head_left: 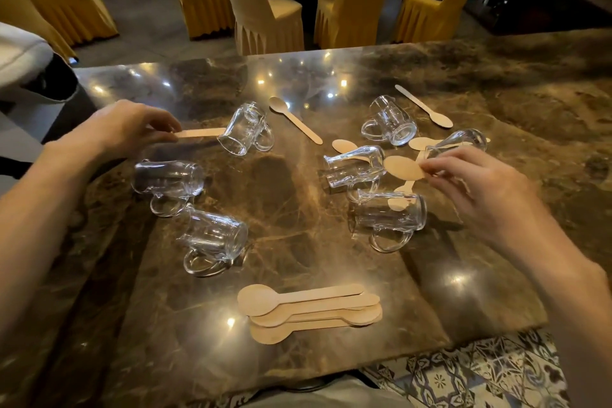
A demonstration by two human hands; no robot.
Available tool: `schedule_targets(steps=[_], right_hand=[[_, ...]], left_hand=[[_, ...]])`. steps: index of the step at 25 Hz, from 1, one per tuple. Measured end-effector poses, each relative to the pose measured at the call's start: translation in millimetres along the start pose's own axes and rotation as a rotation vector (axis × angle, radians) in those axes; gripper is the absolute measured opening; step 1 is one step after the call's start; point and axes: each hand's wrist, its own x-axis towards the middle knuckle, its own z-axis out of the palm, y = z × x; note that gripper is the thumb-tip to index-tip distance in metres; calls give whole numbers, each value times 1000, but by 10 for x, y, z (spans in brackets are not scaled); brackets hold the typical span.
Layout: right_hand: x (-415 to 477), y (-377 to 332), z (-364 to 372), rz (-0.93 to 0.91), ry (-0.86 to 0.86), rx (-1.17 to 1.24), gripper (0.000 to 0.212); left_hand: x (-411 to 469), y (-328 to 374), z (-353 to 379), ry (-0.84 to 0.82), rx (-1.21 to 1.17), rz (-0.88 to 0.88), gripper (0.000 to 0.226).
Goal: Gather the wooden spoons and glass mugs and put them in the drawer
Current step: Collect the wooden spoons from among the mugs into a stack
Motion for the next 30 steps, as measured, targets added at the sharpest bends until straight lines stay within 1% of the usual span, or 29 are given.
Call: schedule_targets(steps=[2, 4, 6, 10, 12, 13, 15, 19, 20, 23, 25, 30], right_hand=[[10, -223, 13, -46, -17, 33, 23], [-6, -438, 38, -98, -63, 64, 26], [-48, -640, 95, -141, -134, 80, 30], [-165, -940, 254, -237, -235, 105, 26], [-237, -1037, 320, -279, -257, 101, 25], [-280, -1074, 354, -297, -264, 92, 24], [-373, -1135, 429, -324, -282, 81, 24], [-541, -1168, 635, -338, -371, 66, 34], [-580, -1159, 686, -339, -395, 58, 36], [-667, -1125, 777, -342, -438, 14, 39], [-697, -1120, 798, -347, -434, -15, 39], [-782, -1143, 764, -275, -330, -54, 29]], left_hand=[[-76, 73, -56, 95, 7, 78, 22], [-134, 143, -95, 142, 16, 138, 27], [-178, 158, -135, 189, 39, 177, 25], [-285, 181, -254, 274, 77, 155, 18], [-357, 279, -271, 304, 45, 162, 17], [-405, 363, -279, 308, -10, 159, 16], [-548, 586, -281, 267, -201, 136, 15], [-921, 1117, -101, 59, -596, 139, 16], [-1006, 1231, -20, 24, -656, 157, 15], [-1179, 1469, 276, -56, -704, 174, 10], [-1249, 1562, 458, -84, -713, 162, 9], [-1334, 1699, 754, -124, -737, 74, 10]])
